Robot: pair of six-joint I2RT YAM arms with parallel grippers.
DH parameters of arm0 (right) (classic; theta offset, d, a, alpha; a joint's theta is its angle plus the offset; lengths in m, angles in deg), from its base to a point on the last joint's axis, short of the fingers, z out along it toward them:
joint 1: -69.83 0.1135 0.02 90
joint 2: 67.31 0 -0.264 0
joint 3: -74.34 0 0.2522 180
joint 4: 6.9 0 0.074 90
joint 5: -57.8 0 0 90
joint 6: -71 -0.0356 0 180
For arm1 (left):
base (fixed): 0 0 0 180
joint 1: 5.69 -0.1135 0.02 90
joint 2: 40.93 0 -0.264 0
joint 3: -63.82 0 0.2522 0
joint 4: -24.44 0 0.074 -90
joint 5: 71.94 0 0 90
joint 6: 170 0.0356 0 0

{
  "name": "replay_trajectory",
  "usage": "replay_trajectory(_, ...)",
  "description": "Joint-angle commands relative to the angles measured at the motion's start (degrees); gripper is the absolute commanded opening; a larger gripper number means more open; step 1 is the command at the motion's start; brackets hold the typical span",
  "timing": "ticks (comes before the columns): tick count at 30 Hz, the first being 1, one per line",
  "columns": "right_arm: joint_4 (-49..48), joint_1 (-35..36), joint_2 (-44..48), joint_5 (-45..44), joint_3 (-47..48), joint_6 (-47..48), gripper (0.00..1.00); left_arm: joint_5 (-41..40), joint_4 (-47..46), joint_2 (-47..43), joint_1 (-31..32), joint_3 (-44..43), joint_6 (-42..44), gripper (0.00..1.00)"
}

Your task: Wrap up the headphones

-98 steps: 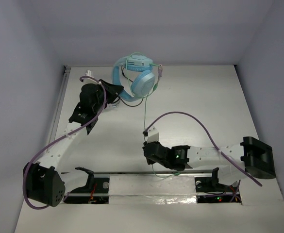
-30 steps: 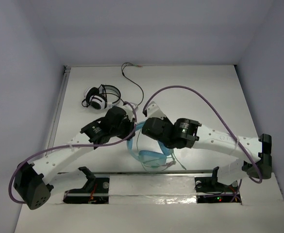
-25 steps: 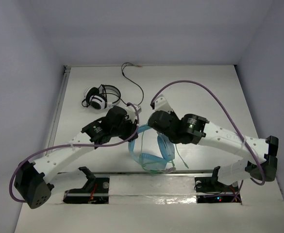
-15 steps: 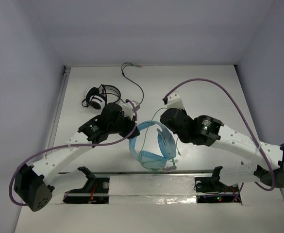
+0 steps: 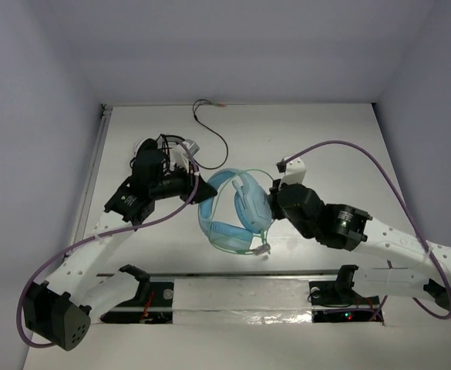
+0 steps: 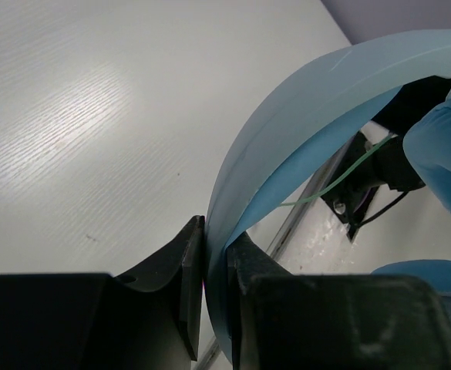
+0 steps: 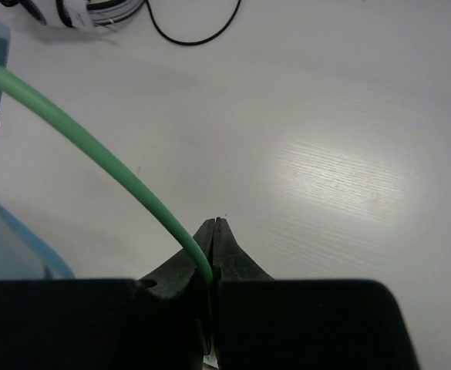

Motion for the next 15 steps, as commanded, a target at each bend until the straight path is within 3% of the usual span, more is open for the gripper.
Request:
replay_trajectory(1,-13.0,-0.2,1.8,5.6,-3.1,-2.6,0.0,6.3,-7.9,-2.1,-0.7,-4.8,-6.0,0.0)
replay_trajectory(6,-25.1,-0.2,4.2,9.7,-10.5,-4.0,0.02,5.4,-11.2,-2.2,-1.8,-6.5,-9.4,0.0)
replay_trajectory(10,-37.1,-0.2,5.7,11.6,-16.5,-4.6,0.18,3.6,-15.7,-2.5,-1.8,-6.7,-14.5,0.0)
replay_trajectory(15,-45.7,-0.2,3.7,11.1,-19.4,-4.7,0.29,1.4,-18.2,-2.4,-1.8,-8.3,-18.2,0.0)
